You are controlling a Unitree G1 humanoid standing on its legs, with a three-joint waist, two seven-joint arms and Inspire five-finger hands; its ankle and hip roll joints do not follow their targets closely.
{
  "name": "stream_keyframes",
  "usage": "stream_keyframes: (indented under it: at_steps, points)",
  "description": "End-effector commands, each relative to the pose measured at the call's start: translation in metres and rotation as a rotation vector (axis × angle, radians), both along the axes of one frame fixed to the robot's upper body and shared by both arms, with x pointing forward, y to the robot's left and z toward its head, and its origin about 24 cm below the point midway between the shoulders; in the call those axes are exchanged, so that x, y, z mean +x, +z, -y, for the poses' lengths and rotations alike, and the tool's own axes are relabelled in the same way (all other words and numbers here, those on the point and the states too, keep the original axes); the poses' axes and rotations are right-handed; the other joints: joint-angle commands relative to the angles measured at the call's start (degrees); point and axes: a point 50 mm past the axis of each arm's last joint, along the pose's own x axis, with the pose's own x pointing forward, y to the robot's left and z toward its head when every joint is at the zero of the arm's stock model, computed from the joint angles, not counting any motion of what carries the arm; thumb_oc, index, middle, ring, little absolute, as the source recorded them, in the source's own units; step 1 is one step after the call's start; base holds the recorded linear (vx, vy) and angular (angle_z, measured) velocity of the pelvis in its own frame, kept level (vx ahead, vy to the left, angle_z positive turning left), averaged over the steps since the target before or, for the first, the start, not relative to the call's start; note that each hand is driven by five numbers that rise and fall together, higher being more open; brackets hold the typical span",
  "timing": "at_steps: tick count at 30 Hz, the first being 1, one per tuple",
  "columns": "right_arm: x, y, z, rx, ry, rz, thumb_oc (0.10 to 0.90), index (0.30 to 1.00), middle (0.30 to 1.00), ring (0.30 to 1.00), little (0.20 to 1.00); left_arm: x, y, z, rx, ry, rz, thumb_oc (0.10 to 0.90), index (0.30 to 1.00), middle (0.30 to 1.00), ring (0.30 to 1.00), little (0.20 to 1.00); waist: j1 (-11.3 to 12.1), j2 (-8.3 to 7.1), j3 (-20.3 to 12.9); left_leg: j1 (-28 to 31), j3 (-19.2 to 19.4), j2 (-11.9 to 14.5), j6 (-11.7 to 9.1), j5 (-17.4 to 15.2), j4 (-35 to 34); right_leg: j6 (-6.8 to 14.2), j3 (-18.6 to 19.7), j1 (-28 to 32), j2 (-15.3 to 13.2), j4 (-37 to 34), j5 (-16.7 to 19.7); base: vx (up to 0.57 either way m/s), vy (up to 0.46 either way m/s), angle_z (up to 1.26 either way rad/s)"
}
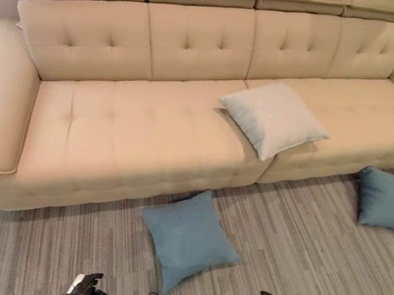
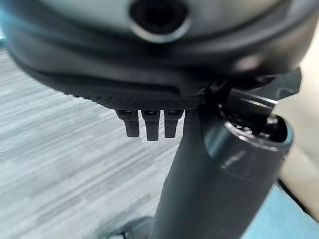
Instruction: Pick up all the scattered cushions and arrange them neatly on the sofa.
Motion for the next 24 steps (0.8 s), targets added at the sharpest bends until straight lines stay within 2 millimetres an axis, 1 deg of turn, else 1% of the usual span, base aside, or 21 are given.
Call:
stream_keyframes:
  at_steps: [1, 2, 3, 4, 6, 7, 9, 10, 11, 12, 13, 14, 15, 16, 18, 19, 20, 21, 22, 23, 24]
  points:
    - [0.01, 0.009, 0.02, -0.068, 0.009, 0.032, 0.8, 0.9, 0.9, 0.9, 0.9, 0.009, 0.004, -0.003, 0.026, -0.024, 0.036, 0.8, 0.9, 0.9, 0.9, 0.9, -0.67, -1.1, 1.15, -1.86, -2.43, -2.61, -1.48, -8.87, 6.17, 0.24, 3.61, 0.1, 0.84, -4.5, -0.32, 0.15, -0.245, 0.22]
    - [0.008, 0.008, 0.02, -0.07, 0.015, 0.024, 0.8, 0.9, 0.9, 0.9, 0.9, 0.007, 0.003, -0.003, 0.027, -0.018, 0.028, 0.8, 0.9, 0.9, 0.9, 0.9, -0.64, -1.64, 0.95, -1.75, -2.88, -2.39, -1.95, -9.0, 5.97, 0.28, 3.27, 1.04, 0.79, -6.36, 0.02, 0.06, -0.14, 0.12]
    - [0.008, 0.008, 0.02, -0.07, 0.015, 0.024, 0.8, 0.9, 0.9, 0.9, 0.9, 0.007, 0.003, -0.003, 0.028, -0.018, 0.028, 0.8, 0.9, 0.9, 0.9, 0.9, -0.68, -1.63, 0.96, -1.74, -2.92, -2.39, -1.95, -8.99, 5.96, 0.27, 3.23, 1.09, 0.79, -6.41, 0.04, 0.14, -0.31, 0.14]
    - [0.006, 0.007, 0.018, -0.069, 0.024, 0.014, 0.8, 0.9, 0.9, 0.9, 0.9, 0.005, 0.002, -0.003, 0.026, -0.017, 0.021, 0.8, 0.9, 0.9, 0.9, 0.9, -0.59, -2.01, 0.38, -1.74, -3.37, -1.67, -2.75, -8.69, 5.3, -0.34, 2.89, 2.37, 1.36, -8.26, -0.23, 0.1, -0.259, 0.19]
    - [0.008, 0.008, 0.019, -0.068, 0.023, 0.026, 0.8, 0.9, 0.9, 0.9, 0.9, 0.006, 0.002, -0.002, 0.024, -0.012, 0.024, 0.8, 0.9, 0.9, 0.9, 0.9, -0.47, -2.22, 0.09, -2.19, -4.23, -0.41, -3.94, -8.17, 5.19, -1.11, 2.13, 3.15, 2.13, -9.58, -0.41, 0.09, -0.279, 0.14]
    - [0.008, 0.008, 0.019, -0.068, 0.023, 0.026, 0.8, 0.9, 0.9, 0.9, 0.9, 0.006, 0.002, -0.002, 0.024, -0.012, 0.024, 0.8, 0.9, 0.9, 0.9, 0.9, -0.53, -2.21, 0.08, -2.21, -4.29, -0.4, -3.95, -8.16, 5.19, -1.12, 2.07, 3.16, 2.13, -9.6, -0.41, 0.05, -0.2, 0.12]
    - [0.008, 0.009, 0.019, -0.06, 0.005, 0.038, 0.8, 0.9, 0.9, 0.9, 0.9, 0.007, 0.002, 0.0, 0.021, -0.018, 0.026, 0.8, 0.9, 0.9, 0.9, 0.9, -0.74, -2.37, 0.02, -2.97, -4.75, 0.85, -5.17, -7.99, 5.83, -1.88, 1.08, 3.96, 2.73, -10.39, -1.12, 0.06, -0.265, 0.3]
    - [0.011, 0.011, 0.022, -0.062, -0.009, 0.058, 0.8, 0.9, 0.9, 0.9, 0.9, 0.012, 0.003, 0.003, 0.02, -0.034, 0.035, 0.8, 0.9, 0.9, 0.9, 0.9, -1.05, -2.48, 0.62, -4.65, -4.59, 2.06, -6.42, -7.62, 8.13, -2.86, -0.28, 4.92, 3.3, -11.04, -1.94, 0.04, -0.267, 0.4]
    - [0.011, 0.011, 0.022, -0.062, -0.009, 0.058, 0.8, 0.9, 0.9, 0.9, 0.9, 0.012, 0.003, 0.003, 0.02, -0.034, 0.035, 0.8, 0.9, 0.9, 0.9, 0.9, -1.13, -2.47, 0.61, -4.75, -4.67, 2.05, -6.44, -7.66, 8.24, -2.87, -0.37, 4.91, 3.3, -11.05, -1.94, 0.0, -0.31, 0.82]
    - [0.012, 0.012, 0.024, -0.067, -0.017, 0.067, 0.8, 0.9, 0.9, 0.9, 0.9, 0.017, 0.004, 0.006, 0.016, -0.042, 0.051, 0.8, 0.9, 0.9, 0.9, 0.9, -1.34, -2.64, 1.34, -6.88, -3.59, 2.87, -7.21, -7.51, 11.68, -3.86, -1.4, 5.49, 3.46, -11.54, -2.5, -0.01, -0.119, 0.87]
    - [0.012, 0.012, 0.024, -0.067, -0.017, 0.067, 0.8, 0.9, 0.9, 0.9, 0.9, 0.017, 0.004, 0.006, 0.016, -0.042, 0.051, 0.8, 0.9, 0.9, 0.9, 0.9, -1.42, -2.62, 1.31, -7.03, -3.67, 2.88, -7.22, -7.59, 11.87, -3.87, -1.47, 5.47, 3.47, -11.55, -2.5, -0.01, -0.209, 0.9]
    - [0.013, 0.014, 0.028, -0.074, -0.03, 0.078, 0.8, 0.9, 0.9, 0.9, 0.9, 0.023, 0.006, 0.009, 0.011, -0.052, 0.072, 0.8, 0.9, 0.9, 0.9, 0.9, -1.58, -2.75, 2.07, -8.52, -1.94, 3.27, -7.15, -7.86, 14.96, -4.65, -2.41, 6.47, 3.47, -12.19, -2.91, 0.0, -0.09, 0.44]
    - [0.013, 0.014, 0.028, -0.074, -0.03, 0.079, 0.8, 0.9, 0.9, 0.9, 0.9, 0.023, 0.006, 0.009, 0.011, -0.052, 0.072, 0.8, 0.9, 0.9, 0.9, 0.9, -1.61, -2.73, 2.07, -8.61, -1.98, 3.28, -7.15, -7.93, 15.1, -4.65, -2.44, 6.47, 3.49, -12.21, -2.9, 0.02, -0.131, 0.53]
    - [0.014, 0.014, 0.029, -0.076, -0.036, 0.082, 0.8, 0.9, 0.9, 0.9, 0.9, 0.026, 0.007, 0.011, 0.008, -0.056, 0.081, 0.8, 0.9, 0.9, 0.9, 0.9, -1.8, -2.73, 2.27, -9.11, -0.87, 3.47, -6.91, -8.23, 16.32, -4.96, -2.9, 6.82, 3.54, -12.44, -3.13, 0.03, -0.074, 0.48]
    - [0.015, 0.015, 0.03, -0.072, -0.048, 0.089, 0.8, 0.9, 0.9, 0.9, 0.9, 0.032, 0.009, 0.014, -0.005, -0.063, 0.103, 0.8, 0.9, 0.9, 0.9, 0.9, -1.83, -2.61, 2.57, -10.56, 0.19, 2.77, -6.33, -8.5, 17.69, -5.4, -3.24, 7.22, 3.85, -12.69, -3.71, 0.05, -0.084, 0.35]
    - [0.015, 0.015, 0.03, -0.073, -0.052, 0.09, 0.8, 0.9, 0.9, 0.9, 0.9, 0.033, 0.009, 0.016, -0.008, -0.068, 0.109, 0.8, 0.9, 0.9, 0.9, 0.9, -1.81, -2.43, 2.63, -11.38, 0.42, 1.79, -5.94, -8.41, 17.41, -5.47, -3.44, 7.34, 4.11, -12.7, -4.0, 0.09, -0.044, 0.29]
    - [0.014, 0.015, 0.03, -0.071, -0.053, 0.088, 0.8, 0.9, 0.9, 0.9, 0.9, 0.034, 0.009, 0.017, -0.013, -0.08, 0.112, 0.8, 0.9, 0.9, 0.9, 0.9, -1.8, -2.05, 2.36, -12.8, 2.04, 0.83, -5.44, -7.35, 15.36, -5.32, -4.03, 7.54, 4.49, -12.77, -4.48, 0.08, -0.023, 0.38]
    - [0.014, 0.015, 0.03, -0.071, -0.053, 0.088, 0.8, 0.9, 0.9, 0.9, 0.9, 0.034, 0.009, 0.017, -0.013, -0.08, 0.112, 0.8, 0.9, 0.9, 0.9, 0.9, -1.74, -2.05, 2.45, -12.66, 2.1, 0.85, -5.44, -7.49, 15.43, -5.31, -3.97, 7.66, 4.49, -12.73, -4.57, 0.18, 0.001, 0.55]
    - [0.014, 0.015, 0.029, -0.069, -0.056, 0.09, 0.8, 0.9, 0.9, 0.9, 0.9, 0.036, 0.01, 0.018, -0.015, -0.094, 0.119, 0.8, 0.9, 0.9, 0.9, 0.9, -1.52, -1.83, 2.2, -14.32, 3.76, 0.69, -5.6, -6.59, 13.88, -5.18, -4.02, 8.56, 5.28, -12.84, -6.0, 0.07, 0.012, 0.49]
    - [0.014, 0.015, 0.029, -0.068, -0.057, 0.092, 0.8, 0.9, 0.9, 0.9, 0.9, 0.036, 0.01, 0.018, -0.014, -0.095, 0.12, 0.8, 0.9, 0.9, 0.9, 0.9, -1.51, -1.91, 2.19, -14.94, 4.19, 0.66, -5.27, -5.37, 13.73, -5.38, -4.36, 7.86, 5.12, -12.73, -5.29, 0.17, 0.055, 0.59]
    - [0.013, 0.014, 0.027, -0.065, -0.057, 0.089, 0.8, 0.9, 0.9, 0.9, 0.9, 0.035, 0.01, 0.017, -0.012, -0.099, 0.116, 0.8, 0.9, 0.9, 0.9, 0.9, -1.37, -1.63, 1.88, -13.88, 6.0, 1.12, -5.08, -4.71, 11.47, -5.32, -4.3, 8.53, 5.96, -12.25, -6.37, 0.05, 0.05, 0.44]
